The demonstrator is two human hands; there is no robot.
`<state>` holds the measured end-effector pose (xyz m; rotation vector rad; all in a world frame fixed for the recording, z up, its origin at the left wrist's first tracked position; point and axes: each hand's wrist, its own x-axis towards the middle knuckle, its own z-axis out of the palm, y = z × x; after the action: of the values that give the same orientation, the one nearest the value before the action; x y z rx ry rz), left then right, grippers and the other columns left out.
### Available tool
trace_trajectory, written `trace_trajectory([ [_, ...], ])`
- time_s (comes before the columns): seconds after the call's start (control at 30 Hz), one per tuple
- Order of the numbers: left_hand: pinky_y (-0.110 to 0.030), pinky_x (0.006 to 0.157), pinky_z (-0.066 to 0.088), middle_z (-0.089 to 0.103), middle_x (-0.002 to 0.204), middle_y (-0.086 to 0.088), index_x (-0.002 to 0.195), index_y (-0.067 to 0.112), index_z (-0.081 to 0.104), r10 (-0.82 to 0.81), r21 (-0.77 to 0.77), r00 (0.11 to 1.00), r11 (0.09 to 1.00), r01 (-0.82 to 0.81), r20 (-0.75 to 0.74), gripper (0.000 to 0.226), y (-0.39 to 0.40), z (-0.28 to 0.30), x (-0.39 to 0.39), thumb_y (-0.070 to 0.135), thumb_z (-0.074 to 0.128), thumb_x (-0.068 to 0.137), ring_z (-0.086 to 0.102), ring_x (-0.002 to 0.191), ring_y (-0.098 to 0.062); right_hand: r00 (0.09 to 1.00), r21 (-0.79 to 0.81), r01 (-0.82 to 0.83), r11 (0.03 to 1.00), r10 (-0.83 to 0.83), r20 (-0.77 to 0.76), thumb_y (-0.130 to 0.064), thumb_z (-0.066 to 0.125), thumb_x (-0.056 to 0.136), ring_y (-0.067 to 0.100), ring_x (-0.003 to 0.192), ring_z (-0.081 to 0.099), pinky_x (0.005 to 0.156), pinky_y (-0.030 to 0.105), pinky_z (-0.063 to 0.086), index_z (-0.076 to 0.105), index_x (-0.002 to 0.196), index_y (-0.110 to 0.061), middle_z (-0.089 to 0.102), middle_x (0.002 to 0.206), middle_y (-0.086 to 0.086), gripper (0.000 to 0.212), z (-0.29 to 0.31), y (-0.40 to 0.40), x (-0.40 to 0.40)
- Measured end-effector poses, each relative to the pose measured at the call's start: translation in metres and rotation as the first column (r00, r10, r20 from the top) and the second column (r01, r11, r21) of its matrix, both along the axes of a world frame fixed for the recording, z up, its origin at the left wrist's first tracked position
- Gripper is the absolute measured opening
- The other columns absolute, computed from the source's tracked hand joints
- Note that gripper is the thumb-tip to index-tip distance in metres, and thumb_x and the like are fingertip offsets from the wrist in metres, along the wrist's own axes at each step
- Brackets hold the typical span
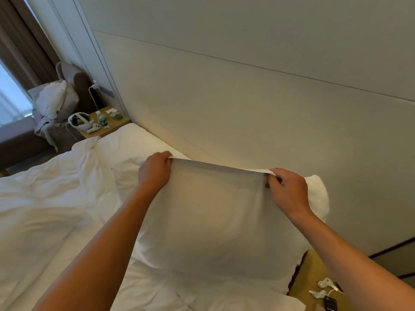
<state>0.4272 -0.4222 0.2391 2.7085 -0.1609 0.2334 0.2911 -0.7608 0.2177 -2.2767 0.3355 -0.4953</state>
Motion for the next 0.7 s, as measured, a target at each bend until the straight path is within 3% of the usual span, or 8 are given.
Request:
trace_trajectory([
  [0.2, -0.047, 0.084, 0.058, 0.069, 0.112, -0.008, 0.115, 0.020, 0.071, -0.028, -0.021, 0.998, 0.999, 0.029, 0.062, 0.031, -0.017, -0.004, 0.026, 0.023, 0.041, 0.106, 0.063, 0.107, -0.031, 0.998, -0.008, 0.051, 0.999, -0.052, -0.025, -0.028, 0.056, 0.098, 0.027, 0.070, 0.066, 0.062, 0.046, 0.055, 0.067, 0.070, -0.014, 0.067, 0.067, 0.001, 0.033, -0.007, -0.008, 0.002],
  [0.27, -0.047, 0.090, 0.057, 0.066, 0.123, -0.010, 0.117, 0.019, 0.071, -0.038, -0.034, 0.999, 0.999, 0.039, 0.004, 0.032, -0.033, -0.025, 0.037, 0.024, 0.041, 0.108, 0.061, 0.117, -0.032, 0.993, -0.019, 0.101, 0.995, -0.102, -0.062, -0.031, 0.054, 0.101, 0.027, 0.071, 0.064, 0.062, 0.045, 0.050, 0.063, 0.071, -0.017, 0.065, 0.070, 0.001, 0.034, -0.026, -0.013, 0.004],
  [0.37, -0.049, 0.114, 0.043, 0.045, 0.156, -0.011, 0.141, 0.021, 0.059, -0.042, -0.028, 0.978, 0.999, 0.037, -0.205, 0.038, -0.057, -0.079, 0.041, 0.035, 0.047, 0.107, 0.043, 0.143, -0.031, 0.984, -0.078, 0.124, 0.989, -0.133, -0.122, -0.028, 0.055, 0.105, 0.022, 0.094, 0.064, 0.079, 0.040, 0.053, 0.069, 0.099, -0.022, 0.069, 0.105, -0.001, 0.017, -0.067, -0.020, 0.009],
  [0.43, -0.050, 0.118, 0.036, 0.036, 0.164, -0.010, 0.152, 0.023, 0.045, -0.074, -0.035, 0.946, 0.997, 0.066, -0.316, 0.053, -0.064, -0.110, 0.037, 0.043, 0.053, 0.104, 0.034, 0.150, -0.031, 0.981, -0.092, 0.097, 0.991, -0.111, -0.158, -0.028, 0.059, 0.104, 0.021, 0.116, 0.060, 0.097, 0.038, 0.050, 0.065, 0.121, -0.023, 0.064, 0.128, -0.002, 0.019, -0.088, -0.019, 0.015],
  [0.53, -0.051, 0.120, 0.031, 0.028, 0.167, -0.009, 0.158, 0.026, 0.034, -0.107, -0.010, 0.892, 0.993, 0.114, -0.439, 0.065, -0.073, -0.145, 0.035, 0.050, 0.054, 0.101, 0.028, 0.153, -0.031, 0.975, -0.108, 0.040, 0.993, -0.063, -0.212, -0.032, 0.063, 0.101, 0.022, 0.128, 0.053, 0.108, 0.040, 0.045, 0.057, 0.134, -0.027, 0.058, 0.141, -0.003, 0.034, -0.106, -0.014, 0.036],
  [0.7, -0.051, 0.122, 0.029, 0.020, 0.171, -0.008, 0.161, 0.029, 0.027, -0.098, -0.031, 0.816, 0.995, 0.098, -0.569, 0.071, -0.085, -0.180, 0.043, 0.055, 0.052, 0.100, 0.025, 0.155, -0.033, 0.945, -0.167, -0.093, 0.981, 0.034, -0.327, -0.043, 0.065, 0.098, 0.025, 0.134, 0.050, 0.109, 0.042, 0.045, 0.049, 0.144, -0.028, 0.050, 0.151, 0.000, 0.051, -0.121, -0.006, 0.097],
])
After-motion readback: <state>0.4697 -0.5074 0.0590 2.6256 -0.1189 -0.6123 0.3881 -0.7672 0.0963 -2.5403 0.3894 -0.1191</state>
